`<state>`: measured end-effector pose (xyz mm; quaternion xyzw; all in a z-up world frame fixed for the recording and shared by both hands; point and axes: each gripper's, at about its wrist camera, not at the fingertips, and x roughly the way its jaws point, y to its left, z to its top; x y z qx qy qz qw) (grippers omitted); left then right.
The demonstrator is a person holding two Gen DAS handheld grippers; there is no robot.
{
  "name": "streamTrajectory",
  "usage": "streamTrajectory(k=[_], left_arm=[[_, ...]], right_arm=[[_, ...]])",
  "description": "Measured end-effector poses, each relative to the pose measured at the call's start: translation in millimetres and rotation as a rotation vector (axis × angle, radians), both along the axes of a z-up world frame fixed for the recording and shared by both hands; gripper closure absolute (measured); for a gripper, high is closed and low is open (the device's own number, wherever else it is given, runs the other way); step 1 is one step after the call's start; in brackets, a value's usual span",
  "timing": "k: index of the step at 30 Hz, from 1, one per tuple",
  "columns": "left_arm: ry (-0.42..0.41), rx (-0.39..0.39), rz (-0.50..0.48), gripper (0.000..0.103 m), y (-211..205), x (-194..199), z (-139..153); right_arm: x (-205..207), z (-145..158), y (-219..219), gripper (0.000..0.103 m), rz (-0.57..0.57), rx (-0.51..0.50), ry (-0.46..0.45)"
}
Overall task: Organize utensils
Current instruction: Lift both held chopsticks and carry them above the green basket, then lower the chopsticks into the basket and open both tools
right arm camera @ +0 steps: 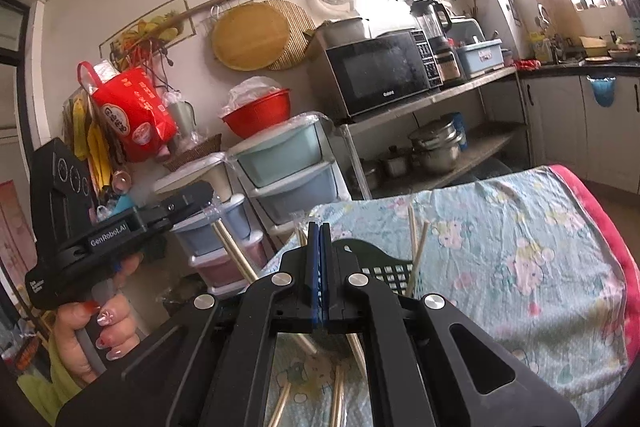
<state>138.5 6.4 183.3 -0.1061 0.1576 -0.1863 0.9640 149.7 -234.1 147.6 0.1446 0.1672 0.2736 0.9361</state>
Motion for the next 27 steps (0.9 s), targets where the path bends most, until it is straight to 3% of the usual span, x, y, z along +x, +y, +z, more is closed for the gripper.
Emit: streamTrajectory(k=[8, 16, 27], left_arm=[[-0.075, 0.008, 0.008, 0.099, -1.6, -2.5, 27.1], [-0.095, 0.021, 0.026, 0.103, -1.3, 10.1, 40.2], [0.027, 0.033, 0.009, 0.103, -0.2, 39.4, 3.0]], right_arm=[[4.8, 15.2, 2.4, 0.102, 0.001, 0.009, -0.025], [9.3, 35.7, 9.3, 0.102, 0.005, -0.004, -0.074], [24.9, 46.3, 20.5, 0.102, 0.004, -0.011, -0.09]])
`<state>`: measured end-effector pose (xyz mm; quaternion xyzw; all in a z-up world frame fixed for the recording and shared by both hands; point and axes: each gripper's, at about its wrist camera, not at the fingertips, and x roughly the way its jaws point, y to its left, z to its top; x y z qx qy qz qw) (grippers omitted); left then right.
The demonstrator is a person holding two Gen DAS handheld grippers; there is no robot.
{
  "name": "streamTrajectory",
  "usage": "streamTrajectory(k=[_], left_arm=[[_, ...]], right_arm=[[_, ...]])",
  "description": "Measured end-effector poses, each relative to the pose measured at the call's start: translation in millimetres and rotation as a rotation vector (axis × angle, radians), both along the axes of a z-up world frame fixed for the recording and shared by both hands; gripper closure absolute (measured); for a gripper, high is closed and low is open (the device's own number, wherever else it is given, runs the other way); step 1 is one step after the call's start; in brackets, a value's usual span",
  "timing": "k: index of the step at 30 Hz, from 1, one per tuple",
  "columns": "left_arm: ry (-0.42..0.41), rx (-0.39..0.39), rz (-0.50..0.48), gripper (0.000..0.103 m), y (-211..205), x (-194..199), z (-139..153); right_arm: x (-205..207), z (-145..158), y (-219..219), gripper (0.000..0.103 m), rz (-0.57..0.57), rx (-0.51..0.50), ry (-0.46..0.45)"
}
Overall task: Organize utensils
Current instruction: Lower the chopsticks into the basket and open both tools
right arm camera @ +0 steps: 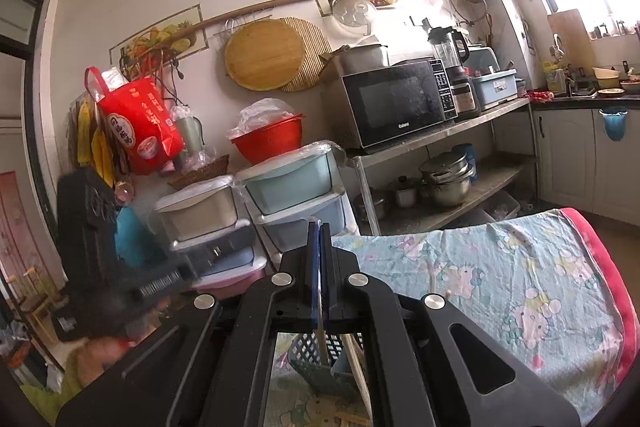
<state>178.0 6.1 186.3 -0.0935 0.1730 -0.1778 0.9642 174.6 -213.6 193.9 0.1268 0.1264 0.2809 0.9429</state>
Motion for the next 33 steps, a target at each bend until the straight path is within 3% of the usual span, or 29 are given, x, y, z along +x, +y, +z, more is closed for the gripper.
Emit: streamTrajectory(k=[15, 31, 33], left_arm=[[0.097, 0.025, 0.015, 0.103, 2.1, 35.1, -34.1], [0.194, 0.037, 0.017, 0.103, -0.2, 51.2, -74.8], [0.206, 0.036, 0.016, 0.097, 0.3, 51.7, -79.4]], right_arm=[[45.3, 15.0, 3.3, 0.102, -0.045, 0.029, -0.069], [79.1, -46.7, 6.2, 0.102, -0.063, 0.022, 0.072], [79.8, -52.6, 5.5, 0.102, -0.065, 0.021, 0.089]])
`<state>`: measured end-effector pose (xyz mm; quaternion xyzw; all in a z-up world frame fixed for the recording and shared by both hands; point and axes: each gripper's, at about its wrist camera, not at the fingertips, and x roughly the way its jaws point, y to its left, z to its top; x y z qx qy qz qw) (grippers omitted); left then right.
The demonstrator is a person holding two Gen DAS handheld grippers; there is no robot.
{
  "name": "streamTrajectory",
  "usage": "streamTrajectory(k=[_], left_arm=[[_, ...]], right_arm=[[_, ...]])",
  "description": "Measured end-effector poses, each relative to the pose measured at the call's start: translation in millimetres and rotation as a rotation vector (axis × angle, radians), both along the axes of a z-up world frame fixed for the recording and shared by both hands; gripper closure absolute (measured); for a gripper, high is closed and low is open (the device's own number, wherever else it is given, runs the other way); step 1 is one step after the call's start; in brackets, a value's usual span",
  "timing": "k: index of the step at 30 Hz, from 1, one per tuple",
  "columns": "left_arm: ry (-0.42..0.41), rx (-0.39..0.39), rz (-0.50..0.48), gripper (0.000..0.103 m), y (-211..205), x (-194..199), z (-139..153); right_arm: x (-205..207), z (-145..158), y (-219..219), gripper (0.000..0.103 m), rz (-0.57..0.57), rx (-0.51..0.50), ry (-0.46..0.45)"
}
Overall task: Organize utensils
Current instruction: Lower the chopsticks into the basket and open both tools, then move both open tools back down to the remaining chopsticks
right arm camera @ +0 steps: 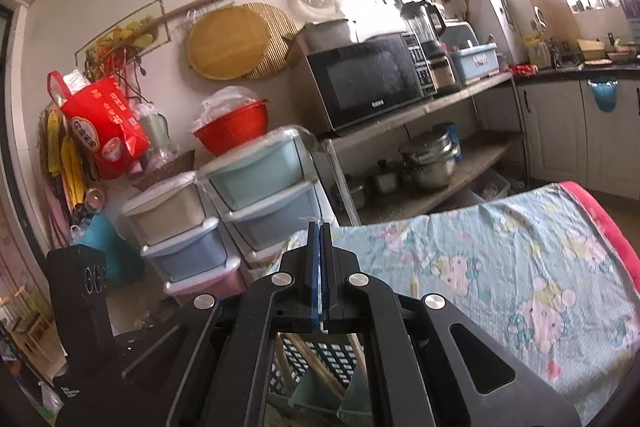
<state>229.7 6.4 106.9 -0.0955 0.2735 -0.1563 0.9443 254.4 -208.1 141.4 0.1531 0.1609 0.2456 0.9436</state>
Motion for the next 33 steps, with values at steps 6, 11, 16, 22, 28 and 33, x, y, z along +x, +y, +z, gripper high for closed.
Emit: streamTrajectory(k=[6, 11, 16, 22, 28, 33], left_arm=[[0.027, -0.006, 0.006, 0.076, 3.3, -0.6, -13.0], [0.037, 0.0, 0.011, 0.058, 5.8, -5.0, -18.8], [0.038, -0.003, 0.018, 0.044, 8.8, -10.9, -22.1], [0.046, -0.007, 0.025, 0.028, 10.8, -17.6, -27.3], [0.054, -0.017, 0.034, 0.015, 12.4, -23.1, -31.4], [0.056, -0.024, 0.043, 0.011, 14.0, -27.4, -33.3]], right_arm=[[-1.4, -13.3, -3.7, 0.101, -0.001, 0.003, 0.045], [-4.1, -23.1, -8.7, 0.091, -0.008, 0.003, 0.084], [-10.1, -33.8, -15.6, 0.08, -0.017, 0.004, 0.116], [-18.6, -44.5, -22.9, 0.073, -0.024, -0.006, 0.144], [-26.4, -50.4, -25.5, 0.07, -0.026, -0.023, 0.165], [-34.6, -54.5, -27.0, 0.067, -0.02, -0.029, 0.179]])
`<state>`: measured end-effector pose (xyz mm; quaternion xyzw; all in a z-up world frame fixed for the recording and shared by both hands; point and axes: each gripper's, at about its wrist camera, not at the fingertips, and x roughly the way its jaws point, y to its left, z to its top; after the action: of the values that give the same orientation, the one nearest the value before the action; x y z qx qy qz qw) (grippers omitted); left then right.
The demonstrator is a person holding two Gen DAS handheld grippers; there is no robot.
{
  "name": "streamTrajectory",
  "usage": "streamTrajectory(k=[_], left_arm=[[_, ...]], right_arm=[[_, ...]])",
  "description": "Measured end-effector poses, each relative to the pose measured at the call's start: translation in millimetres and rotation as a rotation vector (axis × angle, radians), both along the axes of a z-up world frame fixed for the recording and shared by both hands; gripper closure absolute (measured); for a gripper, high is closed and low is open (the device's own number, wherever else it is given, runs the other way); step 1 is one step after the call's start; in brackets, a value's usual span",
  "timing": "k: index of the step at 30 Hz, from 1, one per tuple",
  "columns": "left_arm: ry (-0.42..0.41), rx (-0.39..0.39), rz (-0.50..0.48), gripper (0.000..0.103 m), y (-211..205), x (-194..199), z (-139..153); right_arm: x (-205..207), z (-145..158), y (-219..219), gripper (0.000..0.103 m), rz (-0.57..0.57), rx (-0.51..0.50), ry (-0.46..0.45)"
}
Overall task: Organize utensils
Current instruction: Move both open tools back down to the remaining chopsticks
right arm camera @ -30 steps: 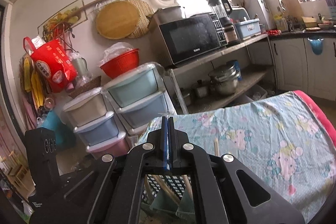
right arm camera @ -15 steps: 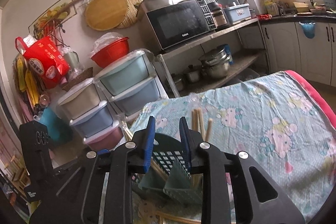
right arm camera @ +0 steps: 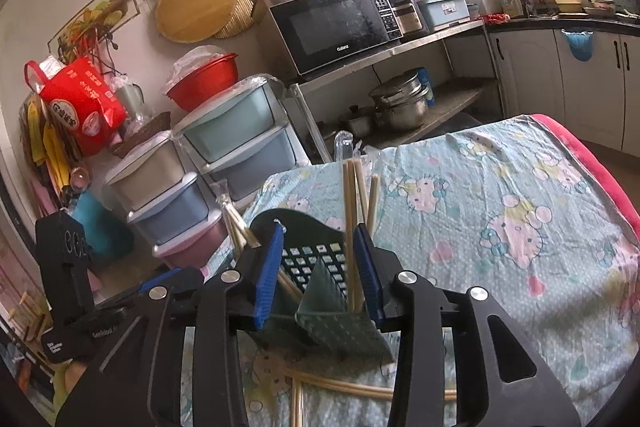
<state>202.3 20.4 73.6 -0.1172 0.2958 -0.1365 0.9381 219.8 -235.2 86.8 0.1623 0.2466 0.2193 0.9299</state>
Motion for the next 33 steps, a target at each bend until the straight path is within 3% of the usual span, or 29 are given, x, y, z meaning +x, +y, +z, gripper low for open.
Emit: streamTrajectory(k=[33], left_arm=[[0.018, -0.033, 0.013, 0.011, 4.3, -26.3, -13.5]], right_arm=[[-40.2, -17.0, -4.8, 0.062, 0.028, -0.048, 0.042]])
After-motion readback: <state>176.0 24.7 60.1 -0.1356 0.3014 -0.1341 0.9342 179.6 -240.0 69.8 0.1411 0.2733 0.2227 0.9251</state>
